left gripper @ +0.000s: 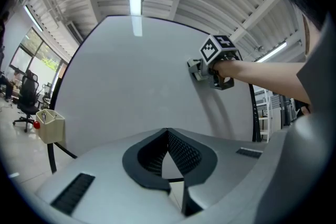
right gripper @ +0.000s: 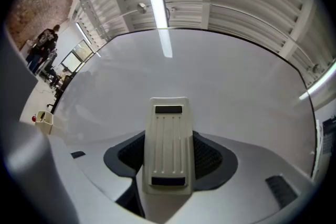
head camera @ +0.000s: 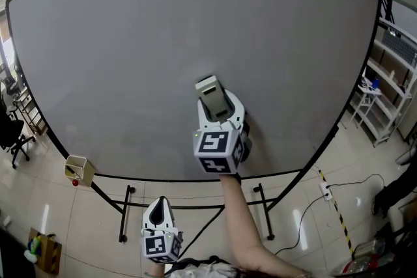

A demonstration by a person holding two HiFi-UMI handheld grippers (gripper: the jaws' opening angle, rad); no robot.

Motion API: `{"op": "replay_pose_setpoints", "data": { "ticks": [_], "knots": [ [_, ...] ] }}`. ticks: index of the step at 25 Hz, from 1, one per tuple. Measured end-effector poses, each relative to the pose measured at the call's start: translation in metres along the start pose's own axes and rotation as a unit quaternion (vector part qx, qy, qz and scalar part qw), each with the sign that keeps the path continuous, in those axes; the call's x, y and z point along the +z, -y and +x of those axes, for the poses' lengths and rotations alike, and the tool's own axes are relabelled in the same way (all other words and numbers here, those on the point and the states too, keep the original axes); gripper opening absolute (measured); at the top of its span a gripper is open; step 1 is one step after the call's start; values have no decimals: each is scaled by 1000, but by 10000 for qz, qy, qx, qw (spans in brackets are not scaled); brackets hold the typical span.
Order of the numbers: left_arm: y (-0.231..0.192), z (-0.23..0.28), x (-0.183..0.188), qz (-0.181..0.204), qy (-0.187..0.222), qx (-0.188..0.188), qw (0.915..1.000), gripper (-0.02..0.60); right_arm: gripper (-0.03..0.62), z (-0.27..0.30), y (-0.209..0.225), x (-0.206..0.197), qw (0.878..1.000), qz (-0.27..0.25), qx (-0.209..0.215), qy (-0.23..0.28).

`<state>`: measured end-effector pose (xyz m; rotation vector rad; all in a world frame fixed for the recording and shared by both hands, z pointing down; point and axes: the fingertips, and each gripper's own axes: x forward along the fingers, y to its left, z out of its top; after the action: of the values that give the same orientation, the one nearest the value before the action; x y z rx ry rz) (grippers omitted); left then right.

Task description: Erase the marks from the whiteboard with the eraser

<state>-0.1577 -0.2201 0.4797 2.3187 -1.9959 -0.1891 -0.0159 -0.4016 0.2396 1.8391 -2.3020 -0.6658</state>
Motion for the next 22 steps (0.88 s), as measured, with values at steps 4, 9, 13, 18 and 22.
{"op": "replay_pose_setpoints", "data": {
  "ticks": [4, 9, 13, 18, 22],
  "knots": [
    [-2, -2, -2, -22, -35, -14, 10000, 2, 265, -26, 100, -57, 9936, 954, -570, -194],
    [-13, -2, -9, -67, -124, 38, 9999, 2, 265, -55, 175, -111, 9709, 2128, -1089, -158],
    [-23, -3, -11, -2, -137, 106, 9999, 2, 264, -39, 121, -97, 9747, 2055, -879, -66],
    [-33, -11, -4, -17, -83, 259, 9996, 2, 264, -5, -56, -54, 9973, 594, 208, -374],
    [-46, -23, 4, 25, 13, 436, 9990, 2, 262, 10, -132, -51, 9978, -163, 477, -425]
  ]
}}
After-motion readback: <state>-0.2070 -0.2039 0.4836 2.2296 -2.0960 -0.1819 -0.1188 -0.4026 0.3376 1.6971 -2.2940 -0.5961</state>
